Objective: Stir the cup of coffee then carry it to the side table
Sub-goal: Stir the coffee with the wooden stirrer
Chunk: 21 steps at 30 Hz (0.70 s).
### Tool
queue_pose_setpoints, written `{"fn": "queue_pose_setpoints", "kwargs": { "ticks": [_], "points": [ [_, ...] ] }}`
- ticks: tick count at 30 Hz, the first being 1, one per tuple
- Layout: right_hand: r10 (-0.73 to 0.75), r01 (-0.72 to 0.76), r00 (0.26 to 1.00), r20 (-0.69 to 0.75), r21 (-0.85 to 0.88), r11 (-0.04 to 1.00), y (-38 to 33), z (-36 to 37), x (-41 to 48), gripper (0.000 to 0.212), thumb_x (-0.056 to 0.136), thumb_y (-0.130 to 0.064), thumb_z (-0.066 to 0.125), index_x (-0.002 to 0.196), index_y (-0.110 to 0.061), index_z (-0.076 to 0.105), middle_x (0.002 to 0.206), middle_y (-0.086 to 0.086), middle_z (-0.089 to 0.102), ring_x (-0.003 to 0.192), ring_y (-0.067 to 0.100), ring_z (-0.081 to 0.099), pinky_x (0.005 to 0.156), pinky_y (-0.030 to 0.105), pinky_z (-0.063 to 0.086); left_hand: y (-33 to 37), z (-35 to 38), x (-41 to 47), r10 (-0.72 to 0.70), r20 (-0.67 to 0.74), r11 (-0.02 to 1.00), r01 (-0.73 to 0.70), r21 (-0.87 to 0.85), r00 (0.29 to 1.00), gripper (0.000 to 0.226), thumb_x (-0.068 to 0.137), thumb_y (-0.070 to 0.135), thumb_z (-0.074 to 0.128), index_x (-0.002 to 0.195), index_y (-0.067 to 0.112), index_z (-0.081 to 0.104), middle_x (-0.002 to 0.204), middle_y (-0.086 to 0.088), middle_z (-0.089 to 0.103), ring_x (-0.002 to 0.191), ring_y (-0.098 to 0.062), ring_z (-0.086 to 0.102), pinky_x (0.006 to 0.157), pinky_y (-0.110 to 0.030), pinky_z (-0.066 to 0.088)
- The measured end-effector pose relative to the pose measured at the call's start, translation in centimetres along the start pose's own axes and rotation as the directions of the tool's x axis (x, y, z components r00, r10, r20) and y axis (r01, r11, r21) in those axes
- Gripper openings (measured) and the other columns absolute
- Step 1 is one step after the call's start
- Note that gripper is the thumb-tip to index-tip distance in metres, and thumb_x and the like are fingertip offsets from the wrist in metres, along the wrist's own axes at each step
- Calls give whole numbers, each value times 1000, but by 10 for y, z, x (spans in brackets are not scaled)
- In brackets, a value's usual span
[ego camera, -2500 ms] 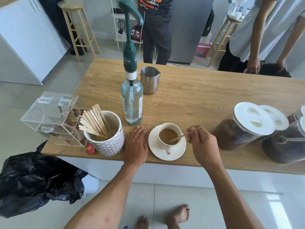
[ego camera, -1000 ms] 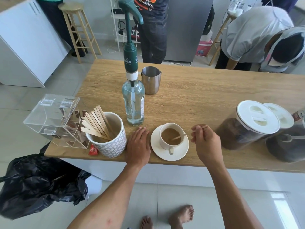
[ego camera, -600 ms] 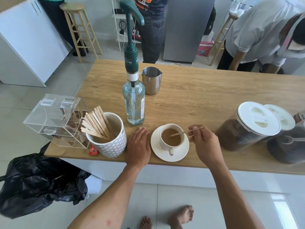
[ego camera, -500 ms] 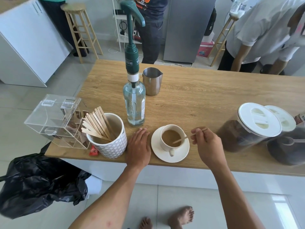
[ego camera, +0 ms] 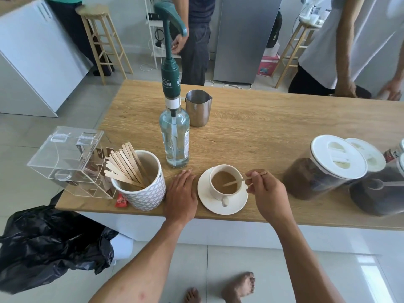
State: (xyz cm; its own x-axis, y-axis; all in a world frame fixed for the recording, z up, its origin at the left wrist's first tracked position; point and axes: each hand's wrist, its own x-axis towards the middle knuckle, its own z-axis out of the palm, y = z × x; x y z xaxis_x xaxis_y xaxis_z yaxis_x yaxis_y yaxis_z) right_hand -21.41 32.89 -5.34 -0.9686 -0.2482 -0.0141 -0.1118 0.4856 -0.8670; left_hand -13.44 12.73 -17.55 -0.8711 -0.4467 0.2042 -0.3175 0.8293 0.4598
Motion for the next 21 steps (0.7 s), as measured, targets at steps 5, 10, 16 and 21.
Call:
{"fn": "queue_pose_setpoints", "kwargs": {
  "ticks": [5, 10, 16, 21],
  "points": [
    [-8, 8, 998, -62, -4, 1000, -1, -5, 2, 24, 101, -20, 44, 94, -16, 66, 78, -9, 67, 62, -2, 62, 62, 11, 45, -5, 3, 1, 10, -20, 1000, -11, -15, 1000, 42, 97, 20, 35, 129, 11, 61, 141, -2, 55, 134, -20, 46, 114, -39, 34],
    [-31, 32, 999, 29, -33, 999, 0, -10, -6, 25, 100, -16, 45, 88, -20, 66, 74, -5, 68, 60, 2, 61, 68, 27, 51, -4, 4, 1, 15, -11, 1000, -15, -11, 1000, 40, 97, 18, 39, 130, 12, 60, 142, -2, 55, 135, -20, 45, 114, -40, 34],
    [-178, 178, 984, -21, -38, 983, -14, -27, -17, 19, 100, -15, 47, 94, -19, 65, 79, -8, 67, 65, -1, 63, 64, 10, 45, -4, 1, 0, 19, -7, 999, -19, -30, 1000, 36, 97, 12, 46, 130, 11, 60, 142, -4, 54, 136, -22, 45, 115, -39, 32],
    [-302, 305, 952, 46, -152, 940, -17, -31, -15, 17, 99, -21, 49, 97, -21, 66, 80, -13, 66, 71, 7, 63, 66, 23, 51, -2, -3, -9, 5, 52, 999, -3, -41, 999, 43, 96, 7, 44, 137, 10, 54, 148, -5, 48, 141, -23, 38, 117, -40, 29]
  ]
}}
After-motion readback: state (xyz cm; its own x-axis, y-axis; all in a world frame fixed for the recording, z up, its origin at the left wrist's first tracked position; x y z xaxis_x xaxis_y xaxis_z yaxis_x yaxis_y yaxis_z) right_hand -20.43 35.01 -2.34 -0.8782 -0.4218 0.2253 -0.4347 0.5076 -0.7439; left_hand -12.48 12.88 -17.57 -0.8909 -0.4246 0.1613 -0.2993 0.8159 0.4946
